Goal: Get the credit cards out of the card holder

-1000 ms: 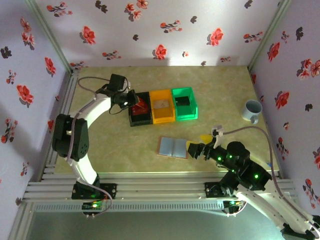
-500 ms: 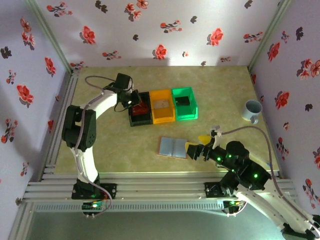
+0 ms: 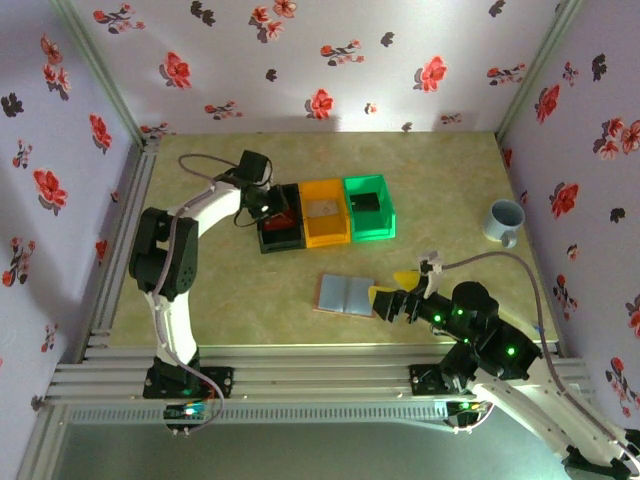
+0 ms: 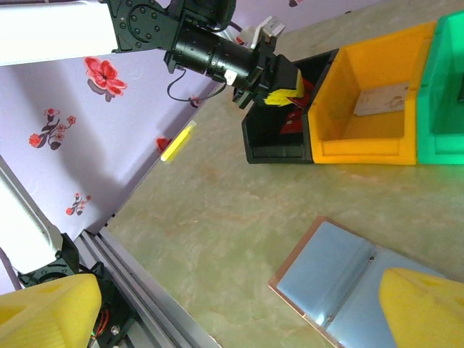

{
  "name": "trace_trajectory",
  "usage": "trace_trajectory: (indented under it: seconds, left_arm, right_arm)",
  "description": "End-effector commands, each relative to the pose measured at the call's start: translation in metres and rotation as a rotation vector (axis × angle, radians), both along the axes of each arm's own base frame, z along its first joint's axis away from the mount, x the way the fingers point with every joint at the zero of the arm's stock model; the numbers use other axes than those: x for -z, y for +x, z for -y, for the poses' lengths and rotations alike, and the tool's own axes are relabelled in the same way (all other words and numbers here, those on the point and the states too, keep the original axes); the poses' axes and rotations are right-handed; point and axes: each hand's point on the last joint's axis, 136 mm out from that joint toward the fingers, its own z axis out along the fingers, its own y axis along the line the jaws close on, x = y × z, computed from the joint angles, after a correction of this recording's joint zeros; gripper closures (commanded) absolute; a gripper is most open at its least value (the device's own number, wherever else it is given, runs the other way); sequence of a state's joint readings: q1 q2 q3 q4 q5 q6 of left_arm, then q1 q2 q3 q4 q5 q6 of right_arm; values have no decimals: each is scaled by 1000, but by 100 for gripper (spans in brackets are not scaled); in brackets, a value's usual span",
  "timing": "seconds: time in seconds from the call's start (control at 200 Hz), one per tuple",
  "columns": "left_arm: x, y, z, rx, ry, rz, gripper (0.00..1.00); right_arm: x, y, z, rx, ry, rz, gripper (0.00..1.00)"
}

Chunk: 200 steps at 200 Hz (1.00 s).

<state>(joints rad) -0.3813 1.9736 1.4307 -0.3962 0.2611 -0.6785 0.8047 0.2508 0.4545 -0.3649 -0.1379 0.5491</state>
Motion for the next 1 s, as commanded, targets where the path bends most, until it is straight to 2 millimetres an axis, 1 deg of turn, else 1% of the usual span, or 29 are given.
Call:
trace_trajectory:
  seconds: [0.0, 0.145, 0.285, 0.435, 0.585, 0.695, 0.795, 0.84, 0.93, 0.995]
  left_arm:
    - [5, 2, -1, -15, 21, -6, 89]
    - [1, 2, -4, -17, 35, -2, 85]
    - [-7, 2, -6, -20, 46, 6, 79]
    - [-23, 2, -9, -15, 61, 24, 71]
    - [-42, 1, -11, -12, 70, 43, 65]
    - [-60, -1, -14, -8, 80, 64, 62]
    - [-77, -4, -17, 6, 97, 75, 55]
    - [-87, -6, -19, 19, 109, 82, 54]
    - [-118, -9, -26, 36, 143, 117, 52]
    - [-148, -12, -32, 41, 149, 163, 49]
  right_arm:
    - [-6, 0, -4, -18, 19, 35, 1]
    - [-7, 0, -4, -17, 21, 35, 1]
    - [-6, 1, -3, -12, 18, 34, 1]
    - [-6, 1, -3, -11, 17, 31, 1]
    - [-6, 2, -2, -6, 15, 31, 1]
    - [-6, 2, -1, -1, 12, 30, 1]
    - [-7, 3, 1, 9, 8, 34, 1]
    - [-9, 3, 2, 15, 10, 40, 1]
    - [-11, 4, 5, 28, 10, 48, 1]
    - [-11, 5, 6, 39, 5, 47, 1]
